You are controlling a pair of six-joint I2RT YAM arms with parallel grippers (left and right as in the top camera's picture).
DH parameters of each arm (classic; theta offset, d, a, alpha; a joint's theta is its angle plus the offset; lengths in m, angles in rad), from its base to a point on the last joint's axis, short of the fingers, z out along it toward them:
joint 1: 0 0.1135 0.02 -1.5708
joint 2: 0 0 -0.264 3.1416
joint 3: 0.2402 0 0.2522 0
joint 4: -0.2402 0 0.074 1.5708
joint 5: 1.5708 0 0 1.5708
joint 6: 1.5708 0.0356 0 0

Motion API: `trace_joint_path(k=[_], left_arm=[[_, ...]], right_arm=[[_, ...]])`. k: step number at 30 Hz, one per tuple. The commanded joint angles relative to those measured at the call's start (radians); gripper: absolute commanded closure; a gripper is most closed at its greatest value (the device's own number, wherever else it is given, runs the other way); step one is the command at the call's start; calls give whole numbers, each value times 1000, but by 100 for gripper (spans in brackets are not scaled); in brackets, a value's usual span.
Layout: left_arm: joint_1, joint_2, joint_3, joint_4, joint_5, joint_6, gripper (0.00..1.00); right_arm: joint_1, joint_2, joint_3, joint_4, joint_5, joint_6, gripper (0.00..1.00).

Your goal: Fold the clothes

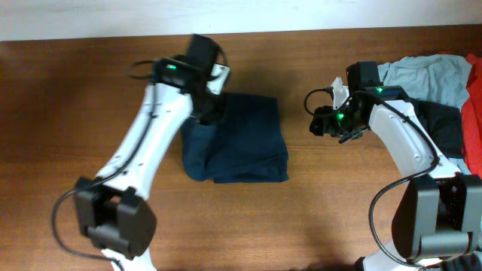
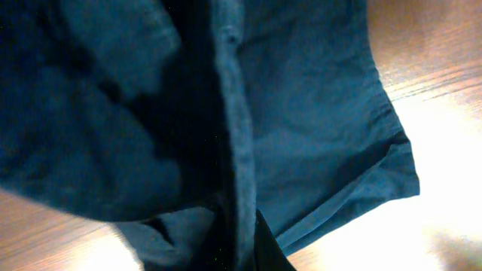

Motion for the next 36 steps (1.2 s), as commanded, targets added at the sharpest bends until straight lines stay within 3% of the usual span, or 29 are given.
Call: trace_joint_path(k=[1,12,30,32,36], left_arm=[[-50,72,13,27,-15,-139,99],[-172,104,13,117,-11,-285,99],[-335,271,15,259,-9,-285,99],[-343,271,15,263,-8,-285,94],[-353,271,15,264,-7,-285,72]], right_arm=[[-5,-9,-1,-19,8,6,34],[-5,-9,-1,-24,8,5,29],[-5,-9,-1,-45,61,6,28],[-5,-9,-1,-46,61,6,28],[-5,-9,-1,-46,61,6,28]])
